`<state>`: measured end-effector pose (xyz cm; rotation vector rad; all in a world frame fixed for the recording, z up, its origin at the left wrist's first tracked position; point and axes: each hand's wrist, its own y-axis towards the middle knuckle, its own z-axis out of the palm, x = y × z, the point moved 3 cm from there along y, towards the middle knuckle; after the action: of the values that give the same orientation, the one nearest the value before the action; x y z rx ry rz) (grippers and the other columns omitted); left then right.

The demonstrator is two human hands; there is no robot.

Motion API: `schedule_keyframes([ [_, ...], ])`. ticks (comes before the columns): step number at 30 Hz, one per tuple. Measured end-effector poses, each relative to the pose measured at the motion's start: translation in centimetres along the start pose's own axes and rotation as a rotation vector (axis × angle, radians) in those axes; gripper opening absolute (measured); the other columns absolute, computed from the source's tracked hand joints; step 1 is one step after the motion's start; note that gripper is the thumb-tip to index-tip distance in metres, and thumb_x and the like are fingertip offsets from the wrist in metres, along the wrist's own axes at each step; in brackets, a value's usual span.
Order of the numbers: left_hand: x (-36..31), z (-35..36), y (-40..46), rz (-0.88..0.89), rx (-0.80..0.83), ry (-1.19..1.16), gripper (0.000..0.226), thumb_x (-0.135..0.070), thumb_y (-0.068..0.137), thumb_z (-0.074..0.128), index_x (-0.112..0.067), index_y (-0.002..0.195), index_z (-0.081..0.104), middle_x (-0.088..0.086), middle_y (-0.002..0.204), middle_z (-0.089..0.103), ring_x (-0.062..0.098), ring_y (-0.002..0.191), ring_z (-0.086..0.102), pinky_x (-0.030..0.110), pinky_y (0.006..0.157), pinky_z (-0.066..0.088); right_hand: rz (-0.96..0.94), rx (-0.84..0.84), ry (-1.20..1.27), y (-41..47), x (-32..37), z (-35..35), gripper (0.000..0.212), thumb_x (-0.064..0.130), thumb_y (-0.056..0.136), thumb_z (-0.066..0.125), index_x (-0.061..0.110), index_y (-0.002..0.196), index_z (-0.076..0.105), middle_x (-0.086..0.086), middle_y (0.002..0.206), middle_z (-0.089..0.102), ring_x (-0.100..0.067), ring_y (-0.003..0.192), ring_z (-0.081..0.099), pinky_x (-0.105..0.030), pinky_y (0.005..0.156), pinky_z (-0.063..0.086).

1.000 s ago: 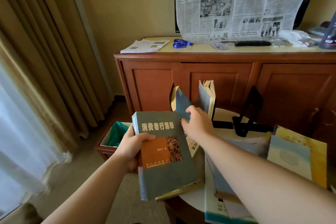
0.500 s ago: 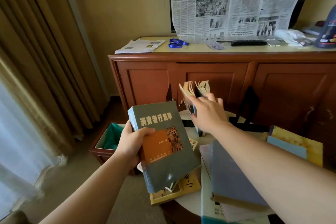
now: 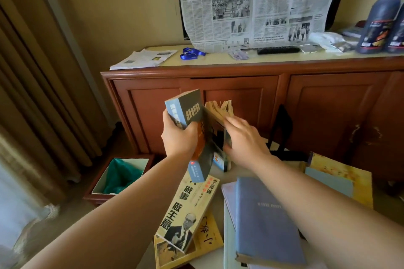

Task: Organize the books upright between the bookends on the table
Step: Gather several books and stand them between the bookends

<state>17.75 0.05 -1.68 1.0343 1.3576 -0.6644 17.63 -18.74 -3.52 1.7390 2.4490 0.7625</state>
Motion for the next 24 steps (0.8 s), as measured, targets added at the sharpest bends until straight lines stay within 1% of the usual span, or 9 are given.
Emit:
schedule_keyframes([
  [4,1.0,3.4,1.7,-0.021,-0.042,-0.013,0.041,-0.023,0.086,0.070,-0.036,0.120,0.053,-0.016,0.095,0.067,0.007,0.087,0.067,0.033,0.083,0.052,0.005,-0.024,0.087,0.3,-0.9,0.9,0.074,0.015,0.090,0.066,0.012,0.159,0.039,-0.004,0.162,0.040,-0.024,0.150,0.032,-0.044,0.117,0.037],
  [10,3.5,7.8,2.1,0.092,0.024,0.014,0.051,-0.032,0.090,0.075,-0.034,0.136,0.053,-0.016,0.096,0.071,-0.008,0.079,0.066,0.019,0.071,0.052,-0.027,-0.117,0.151,0.1,-2.1,1.9,0.074,0.011,0.089,0.066,0.013,0.159,0.041,-0.001,0.161,0.042,-0.019,0.150,0.033,-0.036,0.119,0.033],
  [14,6.2,8.9,1.4,0.112,0.153,0.040,0.036,-0.042,0.092,0.075,-0.035,0.126,0.063,-0.016,0.085,0.071,-0.003,0.074,0.065,0.010,0.072,0.049,0.000,-0.168,0.190,-0.3,-2.9,2.4,0.073,0.011,0.090,0.069,0.011,0.158,0.041,-0.001,0.161,0.042,-0.016,0.150,0.032,-0.026,0.120,0.023],
  [17,7.8,8.7,1.2,0.120,0.298,0.059,0.019,-0.044,0.099,0.067,-0.039,0.117,0.067,-0.024,0.082,0.071,-0.004,0.076,0.063,0.008,0.072,0.047,0.011,-0.176,0.205,-0.5,-3.3,2.5,0.074,0.014,0.091,0.070,0.013,0.159,0.040,0.001,0.161,0.042,-0.015,0.150,0.033,-0.030,0.122,0.029],
  [18,8.2,8.8,1.5,0.093,0.371,0.046,0.022,-0.053,0.100,0.061,-0.043,0.120,0.066,-0.023,0.095,0.074,-0.002,0.090,0.067,0.013,0.083,0.051,0.013,-0.175,0.216,-0.5,-3.3,2.4,0.076,0.015,0.091,0.070,0.015,0.160,0.037,0.002,0.160,0.042,-0.015,0.149,0.033,-0.032,0.121,0.032],
  [20,9.0,9.3,2.2,-0.015,0.521,0.019,0.052,-0.081,0.092,0.048,-0.054,0.135,0.058,0.005,0.133,0.069,0.027,0.129,0.064,0.047,0.108,0.052,0.009,-0.176,0.252,-0.4,-3.1,2.4,0.082,0.018,0.091,0.071,0.020,0.163,0.031,0.005,0.155,0.045,-0.016,0.145,0.035,-0.031,0.116,0.035],
  [21,9.4,9.6,2.5,-0.077,0.582,0.019,0.067,-0.092,0.085,0.042,-0.057,0.142,0.050,0.016,0.146,0.058,0.040,0.138,0.054,0.063,0.111,0.046,0.004,-0.173,0.260,-0.4,-2.9,2.4,0.085,0.019,0.091,0.070,0.024,0.164,0.027,0.006,0.151,0.047,-0.017,0.142,0.037,-0.029,0.113,0.036],
  [22,9.7,9.9,2.8,-0.123,0.629,0.010,0.079,-0.098,0.080,0.038,-0.058,0.148,0.043,0.017,0.154,0.051,0.044,0.143,0.048,0.068,0.113,0.040,0.000,-0.165,0.255,-0.4,-2.7,2.5,0.087,0.021,0.092,0.070,0.028,0.165,0.024,0.008,0.148,0.048,-0.017,0.139,0.037,-0.029,0.111,0.036],
  [24,9.7,10.4,2.9,-0.203,0.681,-0.056,0.095,-0.104,0.074,0.034,-0.054,0.155,0.037,0.007,0.162,0.045,0.036,0.150,0.042,0.066,0.117,0.037,0.008,-0.153,0.215,-0.2,-2.6,2.6,0.090,0.025,0.092,0.068,0.034,0.165,0.018,0.006,0.140,0.047,-0.018,0.134,0.037,-0.031,0.109,0.039],
])
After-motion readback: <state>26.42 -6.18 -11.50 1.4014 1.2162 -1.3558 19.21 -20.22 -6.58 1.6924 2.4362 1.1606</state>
